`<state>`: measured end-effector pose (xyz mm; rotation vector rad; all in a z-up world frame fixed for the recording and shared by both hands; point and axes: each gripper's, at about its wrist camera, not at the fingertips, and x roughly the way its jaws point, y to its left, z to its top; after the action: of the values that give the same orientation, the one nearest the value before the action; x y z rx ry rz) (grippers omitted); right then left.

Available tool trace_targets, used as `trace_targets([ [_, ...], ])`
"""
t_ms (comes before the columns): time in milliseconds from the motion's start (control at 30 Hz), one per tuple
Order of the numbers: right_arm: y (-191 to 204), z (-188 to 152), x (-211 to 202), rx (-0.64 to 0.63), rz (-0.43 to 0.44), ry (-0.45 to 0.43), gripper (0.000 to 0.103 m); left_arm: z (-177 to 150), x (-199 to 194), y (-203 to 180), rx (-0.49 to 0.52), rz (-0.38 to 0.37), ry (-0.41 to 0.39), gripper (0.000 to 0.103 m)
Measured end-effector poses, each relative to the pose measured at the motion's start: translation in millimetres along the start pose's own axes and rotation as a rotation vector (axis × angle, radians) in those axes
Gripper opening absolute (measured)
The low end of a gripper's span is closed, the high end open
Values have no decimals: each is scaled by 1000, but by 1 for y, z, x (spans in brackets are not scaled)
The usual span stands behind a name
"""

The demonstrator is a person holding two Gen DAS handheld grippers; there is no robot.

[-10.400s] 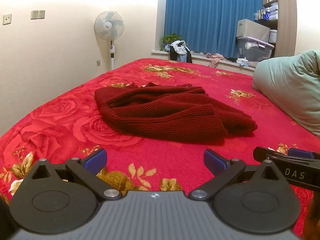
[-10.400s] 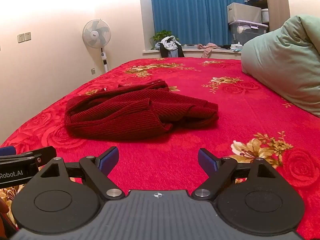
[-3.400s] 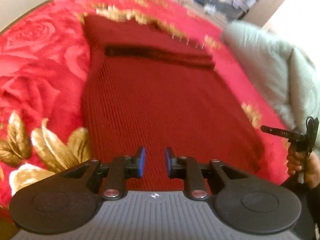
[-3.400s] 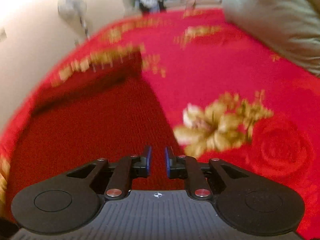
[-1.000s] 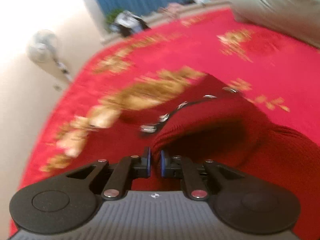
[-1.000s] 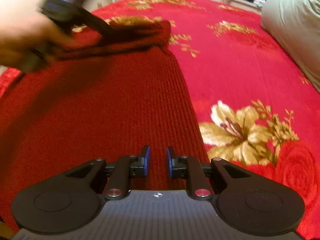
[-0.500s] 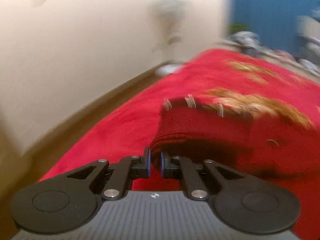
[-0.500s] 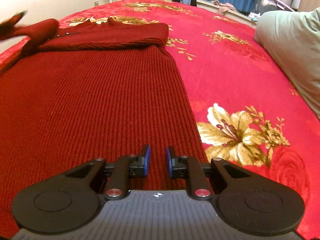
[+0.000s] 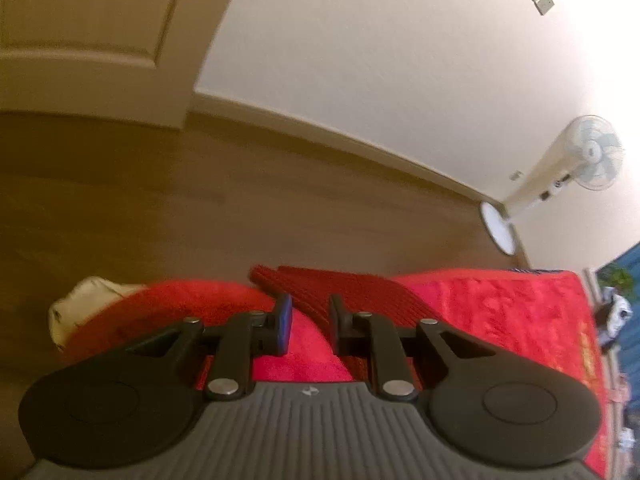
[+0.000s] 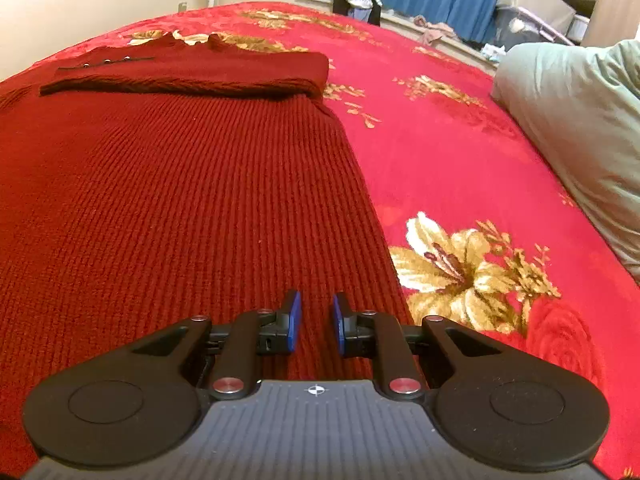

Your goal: Fold small clothes

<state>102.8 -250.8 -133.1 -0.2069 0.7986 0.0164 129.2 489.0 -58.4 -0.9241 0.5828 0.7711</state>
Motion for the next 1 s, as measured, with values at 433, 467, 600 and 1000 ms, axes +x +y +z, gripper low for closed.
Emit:
trace_targets([
  [433,11,15,-15,24,-17,-113,18,-60,13,-94,398,45,78,25],
  [467,14,21,-18,32,-3,-131,18,-68,3,-105,403,32,60,25],
  [600,48,60,-22,5,99,-201,3,-91,-28,-141,416,-65,58,30],
  [1000,185,181,26,-255,326,-259,43,-124,-6,-198,593,-117,119,33],
])
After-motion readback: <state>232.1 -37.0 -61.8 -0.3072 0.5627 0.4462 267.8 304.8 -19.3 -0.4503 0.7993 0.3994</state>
